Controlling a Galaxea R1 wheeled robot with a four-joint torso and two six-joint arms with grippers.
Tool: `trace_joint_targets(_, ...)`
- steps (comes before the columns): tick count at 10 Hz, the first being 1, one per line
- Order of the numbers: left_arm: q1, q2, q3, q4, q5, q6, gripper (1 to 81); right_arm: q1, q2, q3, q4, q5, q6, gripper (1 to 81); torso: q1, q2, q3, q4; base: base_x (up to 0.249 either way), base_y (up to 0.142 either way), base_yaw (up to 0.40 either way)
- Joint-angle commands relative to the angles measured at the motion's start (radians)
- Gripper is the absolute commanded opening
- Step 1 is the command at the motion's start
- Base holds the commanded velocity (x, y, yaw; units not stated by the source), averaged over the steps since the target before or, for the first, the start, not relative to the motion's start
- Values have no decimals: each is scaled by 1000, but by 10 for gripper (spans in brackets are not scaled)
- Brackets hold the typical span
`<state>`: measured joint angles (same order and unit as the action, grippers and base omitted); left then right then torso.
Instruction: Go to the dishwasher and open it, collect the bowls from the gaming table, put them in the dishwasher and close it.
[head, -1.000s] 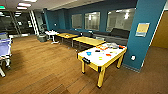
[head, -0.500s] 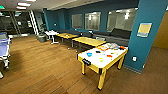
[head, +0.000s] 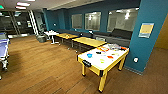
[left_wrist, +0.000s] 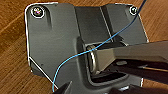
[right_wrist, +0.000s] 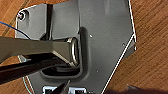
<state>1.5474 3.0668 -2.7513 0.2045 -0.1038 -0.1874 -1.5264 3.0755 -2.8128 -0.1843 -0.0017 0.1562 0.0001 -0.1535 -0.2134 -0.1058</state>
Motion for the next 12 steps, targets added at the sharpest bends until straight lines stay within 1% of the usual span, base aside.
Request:
trace_joint_targets(1,-37,3,4,-4,50,2,811,44,1,0,-6,-55,-4,811,0,0,0,0,107,0,0)
trace_joint_targets(6,-37,3,4,-2,50,0,811,44,1,-3,-6,-55,-4,811,0,0,0,0,104,0,0)
trace_joint_targets(12,-36,3,4,3,50,2,811,41,1,-3,-6,-55,-4,811,0,0,0,0,107,73,0)
